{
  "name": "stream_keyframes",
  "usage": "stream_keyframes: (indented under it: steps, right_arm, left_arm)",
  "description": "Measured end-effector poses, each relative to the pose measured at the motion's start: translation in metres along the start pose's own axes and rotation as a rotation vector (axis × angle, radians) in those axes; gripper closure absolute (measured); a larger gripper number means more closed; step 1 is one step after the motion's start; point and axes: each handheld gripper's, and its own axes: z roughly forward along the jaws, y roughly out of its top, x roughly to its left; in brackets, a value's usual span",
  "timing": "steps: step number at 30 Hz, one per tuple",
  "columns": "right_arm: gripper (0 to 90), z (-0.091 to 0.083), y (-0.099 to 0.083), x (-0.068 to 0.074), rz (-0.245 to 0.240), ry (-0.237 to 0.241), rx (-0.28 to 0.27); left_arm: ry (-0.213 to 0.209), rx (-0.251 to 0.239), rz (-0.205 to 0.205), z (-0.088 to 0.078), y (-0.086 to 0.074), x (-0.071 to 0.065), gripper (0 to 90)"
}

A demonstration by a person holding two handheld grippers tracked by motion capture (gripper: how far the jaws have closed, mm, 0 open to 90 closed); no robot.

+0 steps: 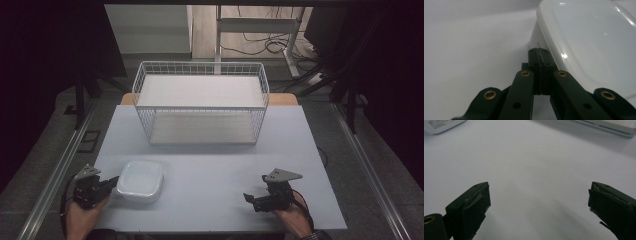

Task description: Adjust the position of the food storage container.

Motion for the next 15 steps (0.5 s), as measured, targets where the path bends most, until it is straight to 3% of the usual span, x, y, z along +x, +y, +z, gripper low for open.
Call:
stream_keyframes:
  steps: [3,10,12,15]
  right_arm:
    - [4.0,0.005,0.0,0.001,0.036,0.022,0.026]
    - [0.4,0.015,0.009,0.012,0.058,0.043,0.046]
    - [0.8,0.018,0.013,0.015,0.062,0.068,0.068]
    - [21.3,0.021,0.02,0.016,0.085,0.116,0.083]
  left_arm:
    - [-0.008,-0.003,-0.003,0.002,0.001,-0.007,89.9]
    - [-0.037,0.001,-0.002,0.008,0.003,-0.02,89.8]
    - [-0.049,0.011,0.007,0.011,0.004,-0.024,89.9]
    - [-0.071,0.019,0.016,0.017,0.006,-0.033,89.8]
